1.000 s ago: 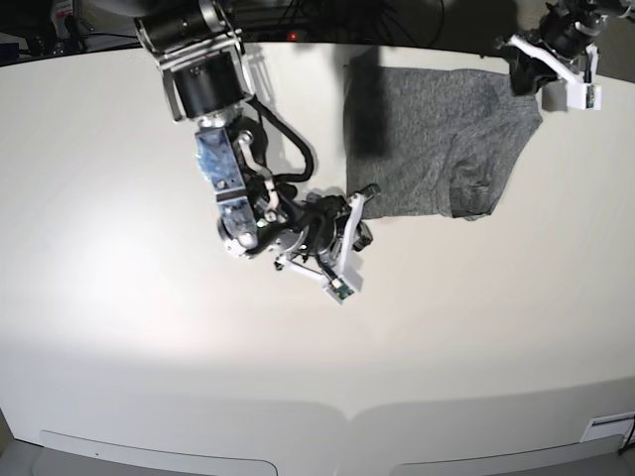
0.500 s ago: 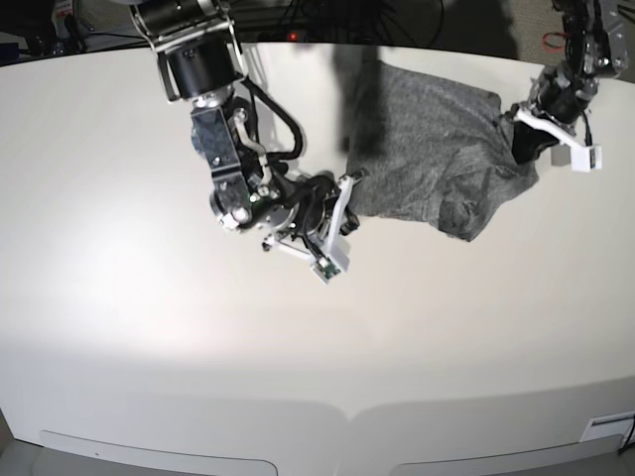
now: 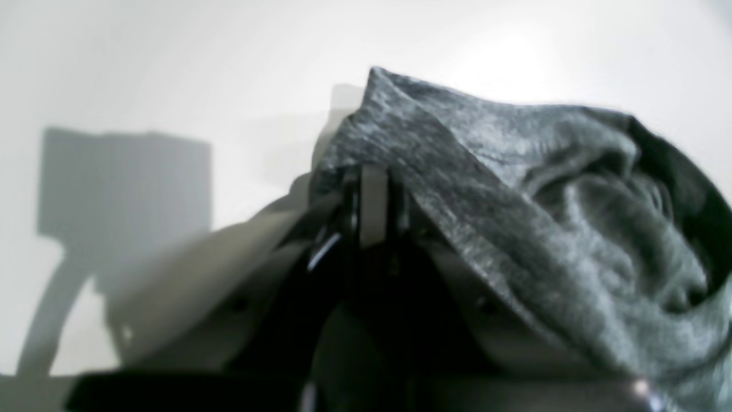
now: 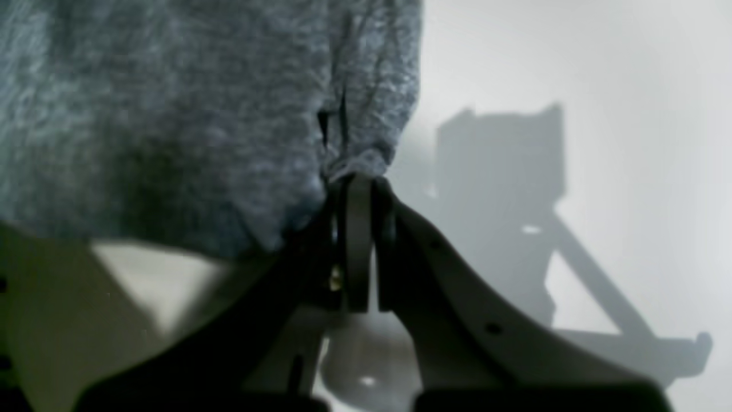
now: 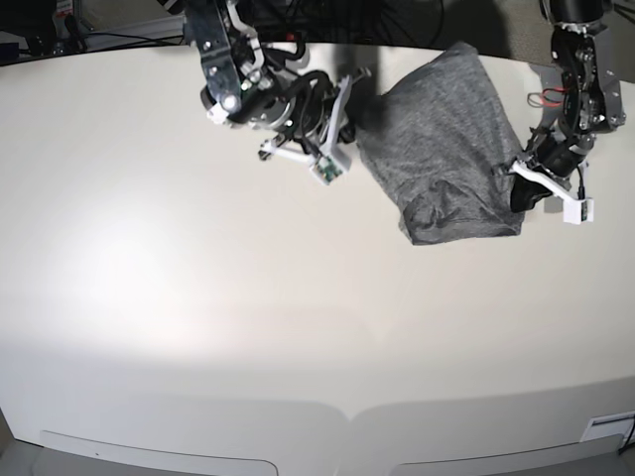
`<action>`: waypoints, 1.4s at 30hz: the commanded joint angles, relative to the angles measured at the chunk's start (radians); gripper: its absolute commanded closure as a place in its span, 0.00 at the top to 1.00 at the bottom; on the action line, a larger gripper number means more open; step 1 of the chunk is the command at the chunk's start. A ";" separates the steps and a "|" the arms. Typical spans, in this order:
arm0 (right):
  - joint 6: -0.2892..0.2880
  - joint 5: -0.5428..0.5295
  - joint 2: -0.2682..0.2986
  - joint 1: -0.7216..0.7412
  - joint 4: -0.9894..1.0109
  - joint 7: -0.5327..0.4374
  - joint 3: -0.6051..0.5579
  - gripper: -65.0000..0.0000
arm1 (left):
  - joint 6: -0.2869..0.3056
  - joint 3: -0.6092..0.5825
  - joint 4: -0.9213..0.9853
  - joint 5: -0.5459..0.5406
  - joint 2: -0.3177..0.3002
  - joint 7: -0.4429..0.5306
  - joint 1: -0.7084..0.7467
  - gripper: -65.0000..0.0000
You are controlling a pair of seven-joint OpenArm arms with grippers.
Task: Fold the T-shirt properly
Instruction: 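Pull the folded bundle square and flatten it with both grippers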
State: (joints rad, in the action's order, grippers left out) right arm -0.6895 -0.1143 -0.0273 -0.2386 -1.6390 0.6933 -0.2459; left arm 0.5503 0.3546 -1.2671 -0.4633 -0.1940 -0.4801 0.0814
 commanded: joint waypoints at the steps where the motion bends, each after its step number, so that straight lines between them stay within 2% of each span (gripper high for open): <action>1: -0.009 -0.032 -0.009 -0.007 -0.035 -0.021 -0.019 0.00 | 0.005 0.002 -0.012 -0.009 -0.002 0.003 -0.026 0.00; 5: -0.009 -0.017 -0.009 -0.034 -0.076 -0.019 -0.084 0.00 | 0.005 -0.003 -0.015 -0.008 -0.002 -0.030 -0.072 0.00; 7: -0.009 -0.012 -0.009 -0.032 -0.097 -0.019 -0.088 0.00 | 0.027 -0.003 -0.034 -0.019 -0.011 -0.073 -0.087 0.00; 14: -0.009 -0.013 -0.008 0.020 -0.161 -0.012 -0.048 0.00 | 0.029 -0.002 -0.235 -0.252 -0.114 -0.254 -0.068 0.00; 18: -0.009 -0.040 -0.009 0.085 -0.161 -0.020 -0.036 0.00 | 0.025 -0.002 -0.346 -0.328 -0.170 -0.321 -0.011 0.00; 22: 0.003 -0.103 -0.027 0.164 -0.145 -0.020 -0.036 0.00 | 0.015 -0.002 -0.398 -0.357 -0.195 -0.319 0.095 0.00; 27: 0.009 -0.108 -0.070 0.237 -0.037 -0.016 -0.039 0.00 | 0.016 -0.002 -0.407 -0.357 -0.195 -0.296 0.231 0.00; 33: 0.008 -0.101 -0.097 0.296 0.147 -0.031 -0.082 0.00 | 0.018 -0.002 -0.407 -0.323 -0.194 -0.187 0.377 0.00; 37: 0.010 -0.016 -0.097 0.363 0.280 -0.086 -0.094 0.00 | 0.018 -0.002 -0.406 -0.259 -0.193 -0.104 0.448 0.00; 42: 0.051 0.076 -0.097 0.472 0.462 -0.166 -0.094 0.00 | 0.018 -0.002 -0.406 -0.206 -0.183 -0.099 0.470 0.00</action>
State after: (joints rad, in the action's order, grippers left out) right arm -0.6422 -0.0425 -0.1139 0.2123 -1.1610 0.5377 -0.3401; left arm 0.5594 0.3454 -1.6562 -0.6575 -0.3626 -0.6025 0.5457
